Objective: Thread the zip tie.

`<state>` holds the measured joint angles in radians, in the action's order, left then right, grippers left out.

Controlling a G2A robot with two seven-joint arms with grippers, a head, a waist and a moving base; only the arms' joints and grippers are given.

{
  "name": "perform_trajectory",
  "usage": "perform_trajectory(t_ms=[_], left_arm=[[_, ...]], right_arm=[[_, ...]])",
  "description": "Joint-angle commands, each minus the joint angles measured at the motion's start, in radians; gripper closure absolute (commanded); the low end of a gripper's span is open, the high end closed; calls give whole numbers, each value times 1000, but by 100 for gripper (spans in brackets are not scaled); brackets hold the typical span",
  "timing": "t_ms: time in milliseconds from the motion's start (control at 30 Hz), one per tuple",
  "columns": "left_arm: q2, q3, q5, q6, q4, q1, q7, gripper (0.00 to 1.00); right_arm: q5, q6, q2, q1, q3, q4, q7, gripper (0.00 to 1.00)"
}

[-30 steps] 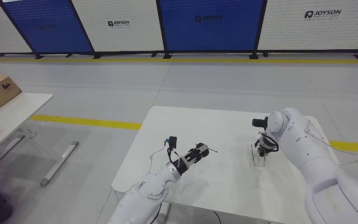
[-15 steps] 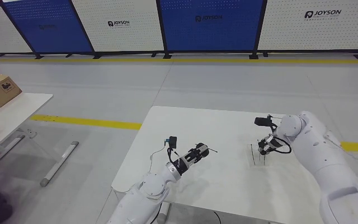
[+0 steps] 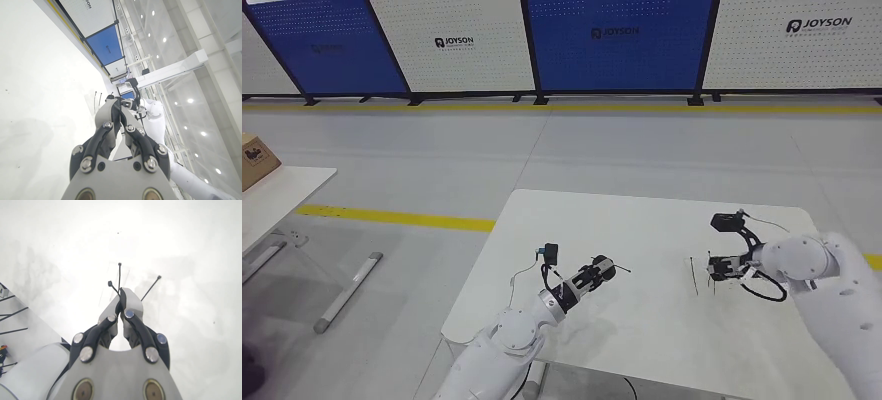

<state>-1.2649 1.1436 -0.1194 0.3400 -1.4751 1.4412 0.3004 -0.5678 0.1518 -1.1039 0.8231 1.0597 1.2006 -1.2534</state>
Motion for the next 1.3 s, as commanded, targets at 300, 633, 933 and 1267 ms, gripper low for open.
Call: perform_trajectory(t_ms=[300, 633, 933, 1267], left_arm=[[0, 0, 0, 0, 0, 0, 0, 100], [0, 0, 0, 0, 0, 0, 0, 100], [0, 0, 0, 0, 0, 0, 0, 100], [0, 0, 0, 0, 0, 0, 0, 100]], right_arm=[[1, 0, -1, -17, -8, -23, 1, 100], [8, -18, 6, 26, 29, 22, 123, 100], [73, 59, 53, 229, 223, 275, 285, 100], [162, 111, 57, 308, 225, 375, 271, 100]])
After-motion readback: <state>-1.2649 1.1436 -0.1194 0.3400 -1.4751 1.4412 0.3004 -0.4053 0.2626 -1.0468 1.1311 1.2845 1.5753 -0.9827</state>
